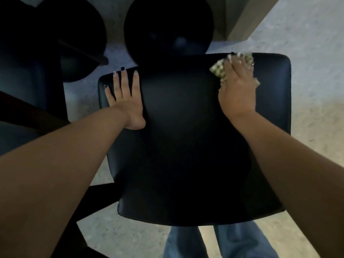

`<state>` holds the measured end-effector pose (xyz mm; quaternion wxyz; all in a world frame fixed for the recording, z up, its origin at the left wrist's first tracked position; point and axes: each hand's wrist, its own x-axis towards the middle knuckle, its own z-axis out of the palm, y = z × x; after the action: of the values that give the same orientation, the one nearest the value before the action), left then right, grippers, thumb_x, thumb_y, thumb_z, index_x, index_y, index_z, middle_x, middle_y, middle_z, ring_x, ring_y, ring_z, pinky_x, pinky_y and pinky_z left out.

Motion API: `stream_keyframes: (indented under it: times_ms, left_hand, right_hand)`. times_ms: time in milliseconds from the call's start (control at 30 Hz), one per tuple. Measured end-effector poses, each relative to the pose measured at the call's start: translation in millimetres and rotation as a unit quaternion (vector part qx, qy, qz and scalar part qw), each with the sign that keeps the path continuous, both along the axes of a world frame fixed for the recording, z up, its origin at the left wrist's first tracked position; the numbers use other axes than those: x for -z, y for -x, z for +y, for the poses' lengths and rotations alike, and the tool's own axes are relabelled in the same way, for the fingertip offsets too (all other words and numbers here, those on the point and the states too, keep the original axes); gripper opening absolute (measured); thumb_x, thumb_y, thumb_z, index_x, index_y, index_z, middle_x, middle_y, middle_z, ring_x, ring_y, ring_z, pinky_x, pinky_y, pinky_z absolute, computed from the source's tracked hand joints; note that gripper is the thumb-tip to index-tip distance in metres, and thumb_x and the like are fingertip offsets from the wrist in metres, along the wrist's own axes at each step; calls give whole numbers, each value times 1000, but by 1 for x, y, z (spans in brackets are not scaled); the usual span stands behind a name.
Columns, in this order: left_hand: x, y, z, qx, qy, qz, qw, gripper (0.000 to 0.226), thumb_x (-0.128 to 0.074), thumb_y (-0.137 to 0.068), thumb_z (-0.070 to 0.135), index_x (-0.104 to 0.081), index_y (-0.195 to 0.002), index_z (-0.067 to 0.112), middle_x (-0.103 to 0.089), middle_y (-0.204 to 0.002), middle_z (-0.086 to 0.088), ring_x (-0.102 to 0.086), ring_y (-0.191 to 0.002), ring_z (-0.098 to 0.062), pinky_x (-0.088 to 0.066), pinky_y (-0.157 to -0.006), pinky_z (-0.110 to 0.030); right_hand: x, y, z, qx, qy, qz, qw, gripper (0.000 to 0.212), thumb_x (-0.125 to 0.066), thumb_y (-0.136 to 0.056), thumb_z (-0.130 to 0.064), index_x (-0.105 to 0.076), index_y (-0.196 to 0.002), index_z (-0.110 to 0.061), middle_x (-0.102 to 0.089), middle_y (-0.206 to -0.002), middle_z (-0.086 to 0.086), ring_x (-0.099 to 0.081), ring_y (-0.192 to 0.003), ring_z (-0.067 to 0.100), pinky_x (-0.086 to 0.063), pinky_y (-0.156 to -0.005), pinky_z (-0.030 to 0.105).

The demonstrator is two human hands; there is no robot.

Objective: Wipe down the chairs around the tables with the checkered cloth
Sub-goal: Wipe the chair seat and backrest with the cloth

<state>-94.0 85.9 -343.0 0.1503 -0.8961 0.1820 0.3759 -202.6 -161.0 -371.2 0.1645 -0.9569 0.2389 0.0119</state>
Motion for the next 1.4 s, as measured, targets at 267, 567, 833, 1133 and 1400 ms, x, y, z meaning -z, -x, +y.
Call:
stream_keyframes:
  times_ms: [267, 567, 833, 1133, 1400]
  left_hand:
    - [-6, -5, -2, 5, -10, 39, 999, 136, -71, -64, 10, 43, -138, 16, 44, -148, -16, 37, -137, -37, 9, -115, -57]
    - [-21, 20, -7, 30, -22, 89, 995, 145, -76, -65, 20, 57, -122, 20, 58, -133, -19, 47, -126, -44, 7, -110, -66]
    - [-12, 27, -7, 10, -7, 61, 998, 150, -77, -56, 23, 61, -114, 27, 67, -122, -11, 51, -123, -41, 14, -104, -68]
    - [-3, 29, -9, -9, -19, 40, 999, 154, -75, -43, 24, 60, -117, 30, 70, -117, -7, 61, -111, -34, 16, -103, -66]
    - [-3, 30, -8, -16, -17, 36, 999, 153, -74, -43, 25, 59, -119, 32, 67, -123, -8, 58, -117, -34, 14, -104, -67]
  right_hand:
    - [1, 36, 140, -267, -59, -71, 959, 44, -38, -83, -3, -60, -120, 7, -60, -125, 23, -55, -119, 40, -37, -105, 49]
    - [0, 31, 17, -99, -52, 8, 994, 50, -38, -88, 5, -46, -138, 1, -39, -146, 23, -31, -139, 39, -19, -117, 49]
    - [5, 24, 94, -15, 4, -51, 999, 55, -34, -78, 1, -49, -130, 10, -49, -134, 30, -47, -124, 47, -33, -108, 58]
    - [3, 39, 90, -309, -69, -66, 946, 39, -52, -79, 6, -63, -117, 8, -59, -127, 24, -51, -120, 48, -34, -101, 60]
    - [4, 27, -24, 98, -15, -35, 994, 59, -42, -82, 2, -42, -142, -2, -35, -149, 20, -25, -140, 40, -16, -118, 43]
